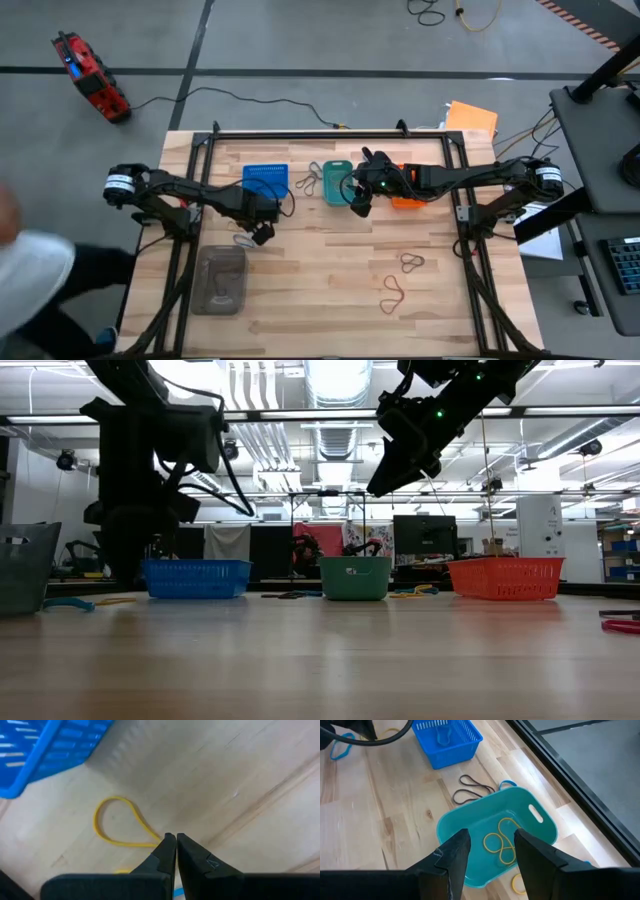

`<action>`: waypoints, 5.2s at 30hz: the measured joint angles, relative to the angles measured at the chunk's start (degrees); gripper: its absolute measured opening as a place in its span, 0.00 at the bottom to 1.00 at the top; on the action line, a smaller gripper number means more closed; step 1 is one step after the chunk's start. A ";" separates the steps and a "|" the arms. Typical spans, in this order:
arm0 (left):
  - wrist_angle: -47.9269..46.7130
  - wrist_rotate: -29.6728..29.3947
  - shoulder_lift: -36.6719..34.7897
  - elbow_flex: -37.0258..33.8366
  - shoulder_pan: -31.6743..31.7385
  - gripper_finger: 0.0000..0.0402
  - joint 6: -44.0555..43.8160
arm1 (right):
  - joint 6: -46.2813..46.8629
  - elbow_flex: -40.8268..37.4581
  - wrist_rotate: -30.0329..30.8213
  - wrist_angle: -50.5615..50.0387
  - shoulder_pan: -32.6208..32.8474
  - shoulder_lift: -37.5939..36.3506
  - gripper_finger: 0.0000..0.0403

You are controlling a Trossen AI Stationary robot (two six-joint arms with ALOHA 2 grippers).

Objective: Sort rubber bands into baskets
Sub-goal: Put the left yellow rubber band into the green bin

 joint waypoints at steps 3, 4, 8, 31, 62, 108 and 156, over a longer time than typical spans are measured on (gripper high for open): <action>0.03 -1.36 0.00 -0.05 0.00 0.02 -0.87 | 0.04 0.00 0.00 0.00 0.00 0.00 0.37; 0.00 -1.72 0.00 -0.07 0.00 0.03 -1.29 | 0.07 0.00 0.00 0.00 0.00 0.00 0.37; -0.48 -2.65 0.00 -0.09 0.02 0.09 -2.41 | 0.15 0.00 -0.02 0.00 0.00 0.00 0.37; 1.48 -1.40 -0.02 -3.58 0.02 0.27 -4.94 | -0.26 0.00 -0.02 0.00 0.00 0.00 0.37; 10.72 1.68 -0.68 -3.98 -0.55 0.00 6.65 | -0.28 0.00 -0.02 -0.02 -0.02 0.00 0.37; 10.01 2.88 -1.61 -2.51 -3.10 0.34 3.49 | 0.92 -0.07 -4.31 0.17 0.63 0.00 0.37; 25.01 2.31 -7.25 -2.80 -5.66 0.00 31.35 | 0.13 -0.07 -4.28 0.59 2.77 0.00 0.37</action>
